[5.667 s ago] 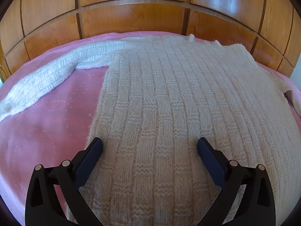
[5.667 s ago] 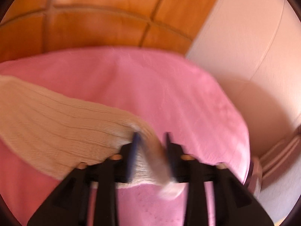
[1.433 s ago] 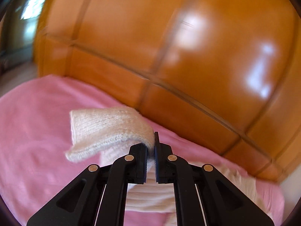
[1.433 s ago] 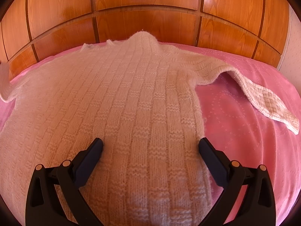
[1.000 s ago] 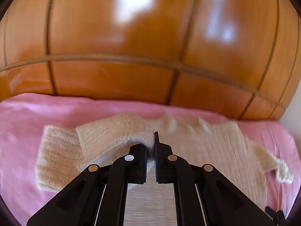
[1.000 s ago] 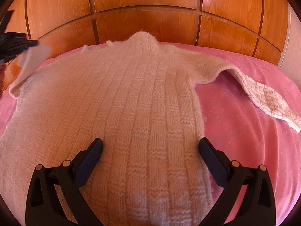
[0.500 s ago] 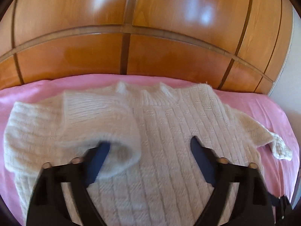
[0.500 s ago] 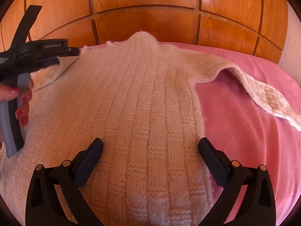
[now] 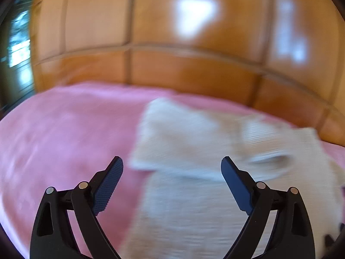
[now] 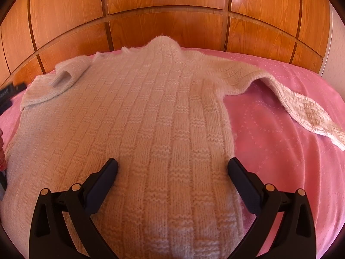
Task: Fold small clothes
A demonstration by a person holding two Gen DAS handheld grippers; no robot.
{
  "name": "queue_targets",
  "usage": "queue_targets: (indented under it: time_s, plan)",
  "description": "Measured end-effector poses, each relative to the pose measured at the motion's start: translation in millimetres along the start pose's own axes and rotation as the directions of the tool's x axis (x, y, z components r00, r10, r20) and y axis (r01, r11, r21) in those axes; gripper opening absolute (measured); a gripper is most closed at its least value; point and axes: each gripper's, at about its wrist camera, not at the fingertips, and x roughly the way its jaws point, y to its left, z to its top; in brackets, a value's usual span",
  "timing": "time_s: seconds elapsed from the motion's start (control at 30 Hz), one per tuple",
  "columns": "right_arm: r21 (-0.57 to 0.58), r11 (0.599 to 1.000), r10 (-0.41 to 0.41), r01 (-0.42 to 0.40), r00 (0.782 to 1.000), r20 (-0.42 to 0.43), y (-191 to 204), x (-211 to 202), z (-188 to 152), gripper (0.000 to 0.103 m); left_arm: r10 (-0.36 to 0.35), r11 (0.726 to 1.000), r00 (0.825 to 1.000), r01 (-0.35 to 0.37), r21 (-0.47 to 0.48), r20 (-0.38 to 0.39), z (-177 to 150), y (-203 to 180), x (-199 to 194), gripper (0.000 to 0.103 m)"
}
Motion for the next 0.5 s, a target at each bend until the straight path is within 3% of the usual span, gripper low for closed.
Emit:
queue_targets:
  time_s: [0.13,0.2,0.27,0.4,0.5]
  plan:
    - [-0.041,0.996,-0.074,0.073,0.997,-0.027,14,1,4,0.101,-0.025,0.989,0.980,-0.005,-0.148,-0.199,-8,28,39,0.091]
    - [-0.068,0.994,-0.090,0.088,0.996,-0.021,25,-4,13,0.101,-0.015,0.992,0.977,-0.013,-0.128,-0.212,-8,23,42,0.091]
    - [-0.092,0.995,-0.050,0.050,0.999,0.010,37,-10,25,0.101,-0.008,0.995,0.977,-0.013,-0.097,-0.213,-8,15,42,0.093]
    - [-0.191,0.981,0.003,0.009,0.998,0.065,89,-7,70,0.101,-0.010,0.995,0.978,-0.011,-0.100,-0.211,-9,14,42,0.093]
    - [-0.266,0.964,0.040,-0.024,0.998,0.056,133,15,101,0.101,-0.019,0.994,0.978,-0.003,-0.109,-0.206,-10,17,42,0.093]
